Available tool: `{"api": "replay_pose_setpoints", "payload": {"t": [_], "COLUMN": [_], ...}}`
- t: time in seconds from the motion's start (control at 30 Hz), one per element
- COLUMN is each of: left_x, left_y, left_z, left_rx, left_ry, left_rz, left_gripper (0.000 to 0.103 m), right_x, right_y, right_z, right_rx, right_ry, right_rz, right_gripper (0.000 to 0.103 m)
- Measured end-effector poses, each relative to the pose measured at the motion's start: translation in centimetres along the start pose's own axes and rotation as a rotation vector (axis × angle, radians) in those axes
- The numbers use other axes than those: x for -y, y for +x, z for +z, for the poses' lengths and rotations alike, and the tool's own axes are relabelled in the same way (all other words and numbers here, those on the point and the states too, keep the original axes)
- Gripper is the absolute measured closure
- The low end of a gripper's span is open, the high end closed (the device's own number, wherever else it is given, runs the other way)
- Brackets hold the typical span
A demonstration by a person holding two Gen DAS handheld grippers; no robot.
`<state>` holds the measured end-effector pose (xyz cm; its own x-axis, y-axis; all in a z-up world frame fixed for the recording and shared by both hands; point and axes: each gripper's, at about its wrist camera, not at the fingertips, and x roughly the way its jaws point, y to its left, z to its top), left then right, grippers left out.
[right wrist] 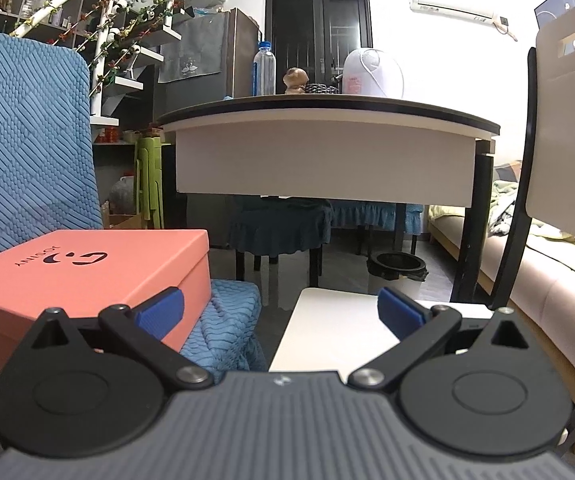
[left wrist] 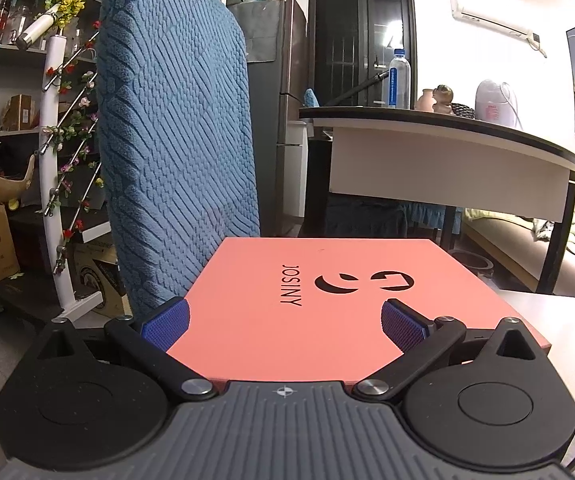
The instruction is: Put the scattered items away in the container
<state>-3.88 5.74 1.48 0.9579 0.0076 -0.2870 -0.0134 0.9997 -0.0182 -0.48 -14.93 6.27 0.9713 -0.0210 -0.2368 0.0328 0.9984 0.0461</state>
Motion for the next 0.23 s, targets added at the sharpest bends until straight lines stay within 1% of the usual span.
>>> {"api": "replay_pose_setpoints", "payload": {"t": [0.23], "left_x": [-0.29], "left_y": [-0.06], "left_z": [-0.06], "left_rx": [-0.005], "left_ry": [0.001], "left_rz": [0.009], "left_gripper": [0.0], "right_x": [-0.14], "right_y": [0.44], "right_z": [-0.02], "right_rx": [-0.007], "right_ry": [0.0], "right_rz": [-0.01], "right_gripper": [0.0]}}
